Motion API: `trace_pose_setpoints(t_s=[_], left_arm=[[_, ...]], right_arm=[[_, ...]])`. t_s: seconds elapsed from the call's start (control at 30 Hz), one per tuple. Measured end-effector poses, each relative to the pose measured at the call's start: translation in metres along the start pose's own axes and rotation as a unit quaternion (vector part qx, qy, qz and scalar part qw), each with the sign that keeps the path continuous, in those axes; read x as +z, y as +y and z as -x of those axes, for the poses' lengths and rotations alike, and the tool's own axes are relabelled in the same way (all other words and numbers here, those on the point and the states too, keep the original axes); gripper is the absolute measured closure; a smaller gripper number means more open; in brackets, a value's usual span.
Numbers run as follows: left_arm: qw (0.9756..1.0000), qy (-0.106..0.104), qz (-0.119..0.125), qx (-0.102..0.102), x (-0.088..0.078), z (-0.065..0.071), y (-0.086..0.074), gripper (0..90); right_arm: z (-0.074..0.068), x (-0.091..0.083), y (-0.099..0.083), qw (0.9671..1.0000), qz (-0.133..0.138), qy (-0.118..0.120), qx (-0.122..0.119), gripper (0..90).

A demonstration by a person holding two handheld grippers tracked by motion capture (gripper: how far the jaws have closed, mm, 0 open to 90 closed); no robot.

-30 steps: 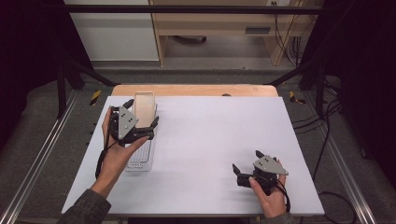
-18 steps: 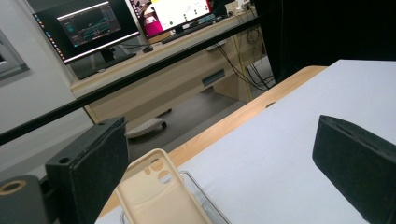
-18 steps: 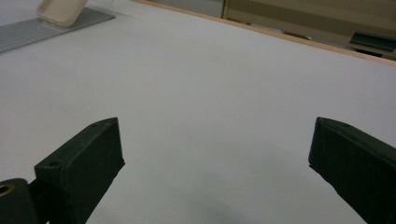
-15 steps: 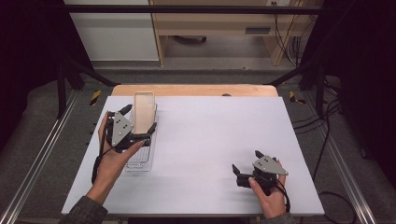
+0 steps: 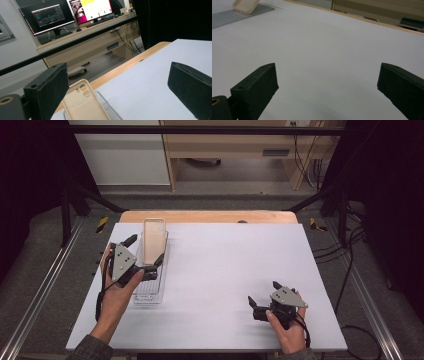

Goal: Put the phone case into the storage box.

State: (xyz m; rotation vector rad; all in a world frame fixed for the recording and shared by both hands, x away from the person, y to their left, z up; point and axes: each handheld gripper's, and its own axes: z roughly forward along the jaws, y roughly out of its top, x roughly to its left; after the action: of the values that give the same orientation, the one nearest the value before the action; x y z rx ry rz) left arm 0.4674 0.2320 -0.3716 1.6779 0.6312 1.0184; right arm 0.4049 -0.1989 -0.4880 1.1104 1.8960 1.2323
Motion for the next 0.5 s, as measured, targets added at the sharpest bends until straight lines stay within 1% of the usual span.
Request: trace_pose_setpoints(t_s=[0.2,0.37,0.43,0.5], left_arm=[[1.0,0.005,0.005,-0.004,-0.011,-0.004,-0.005,3.2],[0.9998,0.01,0.014,-0.014,-0.02,-0.008,-0.009,3.2],[0.9996,0.01,0.015,-0.023,-0.022,-0.01,-0.011,3.2],[0.9996,0.009,0.013,-0.023,-0.024,-0.011,-0.013,3.2]], right_arm=[[-0.001,0.0,0.0,1.0,-0.001,0.001,-0.002,2.9],[-0.001,0.0,0.0,1.0,-0.001,0.001,-0.002,2.9],[0.0,-0.001,0.0,1.0,0.0,0.0,-0.001,2.9],[0.0,-0.001,0.0,1.0,0.0,0.0,0.001,2.8]])
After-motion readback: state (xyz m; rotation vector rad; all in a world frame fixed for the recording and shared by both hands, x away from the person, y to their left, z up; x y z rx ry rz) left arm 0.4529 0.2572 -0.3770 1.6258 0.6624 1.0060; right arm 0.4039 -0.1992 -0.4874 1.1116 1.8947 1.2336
